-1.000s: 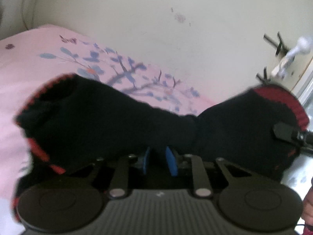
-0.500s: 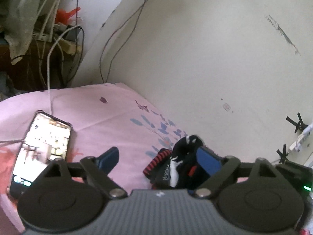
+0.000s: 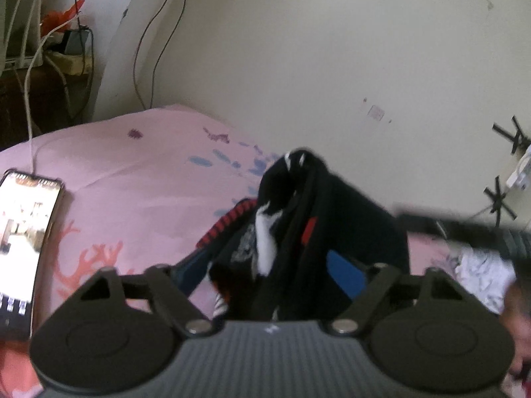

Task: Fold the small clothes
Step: 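Hold the sweater strip with the left gripper while the right gripper folds its end over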

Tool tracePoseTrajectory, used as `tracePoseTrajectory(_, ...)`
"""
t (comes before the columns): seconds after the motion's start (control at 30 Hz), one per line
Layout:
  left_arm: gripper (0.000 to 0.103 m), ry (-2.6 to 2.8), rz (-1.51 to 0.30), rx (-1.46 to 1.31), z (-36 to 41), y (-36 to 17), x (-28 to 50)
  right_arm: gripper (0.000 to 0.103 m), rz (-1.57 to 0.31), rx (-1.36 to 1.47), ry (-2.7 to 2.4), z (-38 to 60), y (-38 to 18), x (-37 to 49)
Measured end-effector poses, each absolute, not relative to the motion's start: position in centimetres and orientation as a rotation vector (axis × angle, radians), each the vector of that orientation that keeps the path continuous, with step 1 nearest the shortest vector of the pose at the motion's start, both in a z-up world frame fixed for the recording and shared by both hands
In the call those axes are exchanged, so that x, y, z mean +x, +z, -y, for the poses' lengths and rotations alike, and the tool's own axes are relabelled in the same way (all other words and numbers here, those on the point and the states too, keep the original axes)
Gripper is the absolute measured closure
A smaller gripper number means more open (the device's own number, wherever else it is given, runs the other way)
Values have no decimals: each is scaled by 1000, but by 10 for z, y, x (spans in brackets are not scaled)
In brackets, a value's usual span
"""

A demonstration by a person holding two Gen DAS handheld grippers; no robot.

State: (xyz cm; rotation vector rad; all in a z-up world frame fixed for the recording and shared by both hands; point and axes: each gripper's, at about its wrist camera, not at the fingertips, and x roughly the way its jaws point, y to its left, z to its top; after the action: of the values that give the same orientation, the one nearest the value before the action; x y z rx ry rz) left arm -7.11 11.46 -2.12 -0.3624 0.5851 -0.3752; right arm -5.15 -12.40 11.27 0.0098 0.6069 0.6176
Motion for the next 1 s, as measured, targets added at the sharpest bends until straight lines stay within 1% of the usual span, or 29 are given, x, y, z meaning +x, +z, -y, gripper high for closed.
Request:
tracePoseTrajectory(0.07,62,-345,-613,-326,-111,-27,-72,95,-659,-3,619,110,105,-30)
tracePoseTrajectory(0.1,68,-321,-636,-300,-108,-31,-71,96,-691,-31,596,98,97,-14)
tracePoseTrajectory(0.13,75,-302,-658,-289,-107,-36,-70,103,-719,-70,557,86,87,-1)
tracePoseTrajectory(0.17,75,-296,-662,-297,-108,-40,-71,103,-733,-107,513,79,73,13)
tracePoseTrajectory(0.23,75,-276,-651,-310,-113,-41,-75,103,-740,-31,530,82,64,29)
tracePoseTrajectory(0.3,70,-263,-652,-298,-113,-39,-76,103,-776,50,523,88,66,34)
tracePoseTrajectory(0.33,66,-254,-658,-285,-112,-37,-76,103,-770,55,525,91,67,31)
tracePoseTrajectory(0.37,57,-244,-665,-267,-110,-36,-76,103,-756,54,529,95,70,23)
tracePoseTrajectory(0.4,52,-230,-665,-249,-107,-33,-76,103,-742,60,536,101,73,14)
tracePoseTrajectory(0.43,42,-215,-654,-227,-104,-31,-77,103,-725,77,552,110,76,2)
tracePoseTrajectory(0.47,30,-207,-640,-210,-102,-29,-77,91,-701,103,569,117,80,-8)
tracePoseTrajectory(0.5,23,-201,-629,-196,-98,-28,-77,56,-662,141,584,130,84,-24)
tracePoseTrajectory(0.53,11,-194,-620,-187,-95,-27,-78,43,-616,180,583,143,87,-42)
tracePoseTrajectory(0.57,8,-190,-612,-182,-93,-26,-77,39,-578,203,575,155,89,-58)
tracePoseTrajectory(0.67,4,-181,-612,-152,-86,-29,-67,37,-508,194,543,183,87,-102)
tracePoseTrajectory(0.7,3,-174,-613,-141,-84,-31,-65,32,-499,191,522,192,83,-113)
tracePoseTrajectory(0.73,1,-167,-613,-134,-82,-32,-64,30,-503,194,495,199,77,-122)
tracePoseTrajectory(0.87,0,-151,-611,-133,-78,-36,-64,14,-577,302,460,220,46,-135)
tracePoseTrajectory(1.0,0,-117,-597,-113,-76,-42,-67,14,-660,414,495,220,17,-129)
